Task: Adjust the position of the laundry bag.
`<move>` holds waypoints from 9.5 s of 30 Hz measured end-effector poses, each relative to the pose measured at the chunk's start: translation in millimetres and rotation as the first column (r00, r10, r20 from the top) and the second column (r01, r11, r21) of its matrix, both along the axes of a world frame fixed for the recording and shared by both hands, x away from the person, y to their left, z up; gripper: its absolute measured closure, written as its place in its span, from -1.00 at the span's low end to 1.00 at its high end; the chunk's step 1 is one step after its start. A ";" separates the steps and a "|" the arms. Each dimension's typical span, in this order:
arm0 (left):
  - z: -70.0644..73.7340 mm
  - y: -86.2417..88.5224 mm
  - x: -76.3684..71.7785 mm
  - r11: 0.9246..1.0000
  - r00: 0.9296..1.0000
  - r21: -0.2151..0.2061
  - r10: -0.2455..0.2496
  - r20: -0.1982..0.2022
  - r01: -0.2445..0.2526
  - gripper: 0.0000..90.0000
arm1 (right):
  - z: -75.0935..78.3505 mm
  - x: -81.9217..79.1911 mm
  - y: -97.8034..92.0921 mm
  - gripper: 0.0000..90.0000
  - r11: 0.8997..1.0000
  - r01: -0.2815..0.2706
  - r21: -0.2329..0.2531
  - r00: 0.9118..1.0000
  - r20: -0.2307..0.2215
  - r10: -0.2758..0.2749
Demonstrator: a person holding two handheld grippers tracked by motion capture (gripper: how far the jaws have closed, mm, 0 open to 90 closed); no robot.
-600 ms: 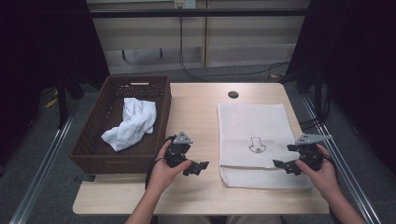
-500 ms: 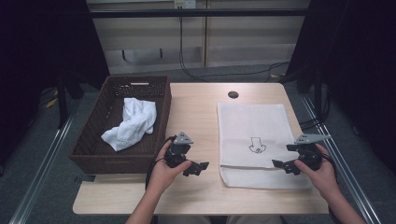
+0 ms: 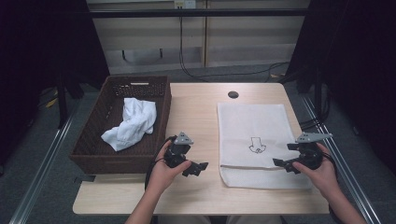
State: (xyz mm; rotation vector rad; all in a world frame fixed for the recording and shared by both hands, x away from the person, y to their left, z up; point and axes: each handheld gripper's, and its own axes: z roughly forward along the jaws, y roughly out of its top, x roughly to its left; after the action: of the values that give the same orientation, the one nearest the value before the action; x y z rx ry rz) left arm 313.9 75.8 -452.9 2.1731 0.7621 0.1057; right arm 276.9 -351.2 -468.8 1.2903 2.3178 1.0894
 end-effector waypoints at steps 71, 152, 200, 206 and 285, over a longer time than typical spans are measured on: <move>-8.5 -4.2 -0.5 1.000 1.000 0.011 0.009 -0.016 -0.009 -1.00 | -25.9 50.6 21.6 1.00 0.992 -0.010 -0.130 0.998 -0.067 0.001; -8.7 -11.2 -2.8 1.000 1.000 0.021 -0.014 -0.018 0.014 -1.00 | -27.1 79.8 113.9 1.00 0.963 -0.230 -0.140 0.973 -0.045 0.226; -13.2 -14.5 -2.0 0.999 0.998 0.030 -0.039 -0.039 0.040 -1.00 | -23.8 82.8 128.7 0.94 0.953 -0.275 -0.125 0.961 -0.029 0.274; -13.6 -16.3 -2.3 0.998 0.998 0.037 -0.042 -0.039 0.043 -1.00 | -18.5 77.2 120.8 0.80 0.960 -0.254 -0.114 0.967 -0.022 0.253; -18.6 -115.0 17.5 0.995 0.931 -0.095 -0.051 -0.362 0.018 -0.27 | 1.6 57.7 44.1 -0.69 0.999 -0.024 -0.034 0.999 0.023 0.025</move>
State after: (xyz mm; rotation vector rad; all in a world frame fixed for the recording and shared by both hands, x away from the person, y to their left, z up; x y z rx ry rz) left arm 331.4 -39.3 -471.5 2.1441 0.9144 -0.3552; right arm 334.7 -307.1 -467.2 1.2334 2.3303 1.0632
